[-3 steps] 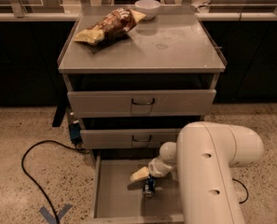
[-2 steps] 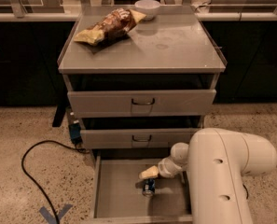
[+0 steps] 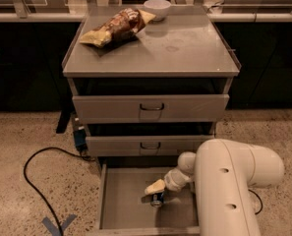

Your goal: Pick pepsi can from bottom drawer and place on counter

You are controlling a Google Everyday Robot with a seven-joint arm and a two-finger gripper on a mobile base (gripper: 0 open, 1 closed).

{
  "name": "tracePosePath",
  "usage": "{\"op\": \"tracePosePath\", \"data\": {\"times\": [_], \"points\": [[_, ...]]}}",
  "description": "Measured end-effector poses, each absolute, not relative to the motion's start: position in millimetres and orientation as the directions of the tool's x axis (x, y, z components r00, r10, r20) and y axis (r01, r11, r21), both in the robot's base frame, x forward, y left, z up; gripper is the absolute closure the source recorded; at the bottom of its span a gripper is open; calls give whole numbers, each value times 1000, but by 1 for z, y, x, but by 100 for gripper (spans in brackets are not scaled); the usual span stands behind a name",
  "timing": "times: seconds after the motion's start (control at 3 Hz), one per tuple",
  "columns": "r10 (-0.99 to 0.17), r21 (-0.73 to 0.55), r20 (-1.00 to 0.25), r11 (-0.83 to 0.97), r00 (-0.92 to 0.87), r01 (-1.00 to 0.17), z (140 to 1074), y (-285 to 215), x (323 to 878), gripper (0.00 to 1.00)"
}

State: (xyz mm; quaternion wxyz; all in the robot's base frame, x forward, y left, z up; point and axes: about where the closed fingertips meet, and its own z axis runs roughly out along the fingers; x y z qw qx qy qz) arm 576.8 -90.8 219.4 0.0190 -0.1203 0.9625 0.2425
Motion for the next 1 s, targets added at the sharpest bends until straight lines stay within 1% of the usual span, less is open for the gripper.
{"op": "tracePosePath", "data": {"times": [0.33,0.67,1.0], "points": [[-308,499,-40,818,-951,-286,200,-50,562,0],[-361,510,-1,802,-932,-311,188,-21,550,0],[-361,510,-1,802,-932,-311,188,-21,550,0]]}}
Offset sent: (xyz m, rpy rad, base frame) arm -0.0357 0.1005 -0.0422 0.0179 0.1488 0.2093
